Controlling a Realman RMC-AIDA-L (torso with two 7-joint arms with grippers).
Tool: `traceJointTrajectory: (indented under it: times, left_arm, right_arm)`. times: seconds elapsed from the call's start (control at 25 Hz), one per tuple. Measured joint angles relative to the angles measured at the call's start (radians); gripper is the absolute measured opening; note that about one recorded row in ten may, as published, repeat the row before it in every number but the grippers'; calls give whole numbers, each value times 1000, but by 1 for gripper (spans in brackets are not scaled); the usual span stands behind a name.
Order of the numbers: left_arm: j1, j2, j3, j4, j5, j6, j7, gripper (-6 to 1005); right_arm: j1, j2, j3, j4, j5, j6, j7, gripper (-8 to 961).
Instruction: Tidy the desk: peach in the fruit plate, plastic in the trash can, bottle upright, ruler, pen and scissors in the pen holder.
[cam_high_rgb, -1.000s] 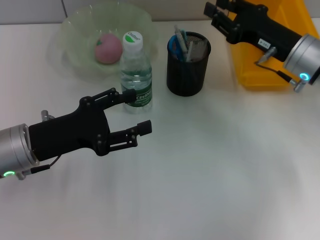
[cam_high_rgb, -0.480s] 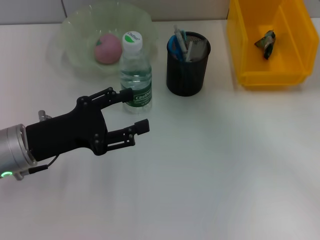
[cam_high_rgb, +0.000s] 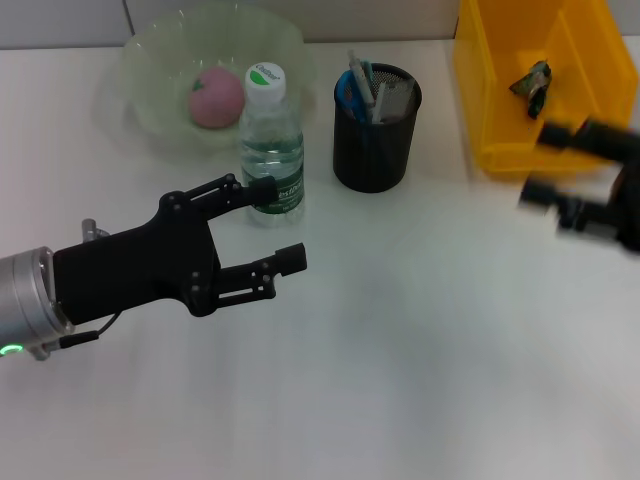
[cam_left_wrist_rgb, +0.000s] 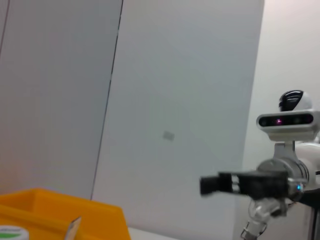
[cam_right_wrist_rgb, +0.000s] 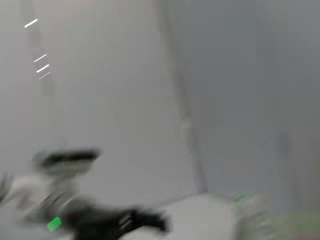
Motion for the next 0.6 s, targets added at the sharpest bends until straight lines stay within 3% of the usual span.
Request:
traceJointTrajectory:
  times: [0.24, 0.6]
  left_arm:
    - [5, 1, 3, 2, 5, 38, -1, 812]
    - [38, 9, 59, 1, 22, 66, -4, 812]
  right_arm:
    - [7, 1, -68, 25, -40, -139, -95, 798]
    - [3, 0, -142, 172, -48, -144, -309, 799]
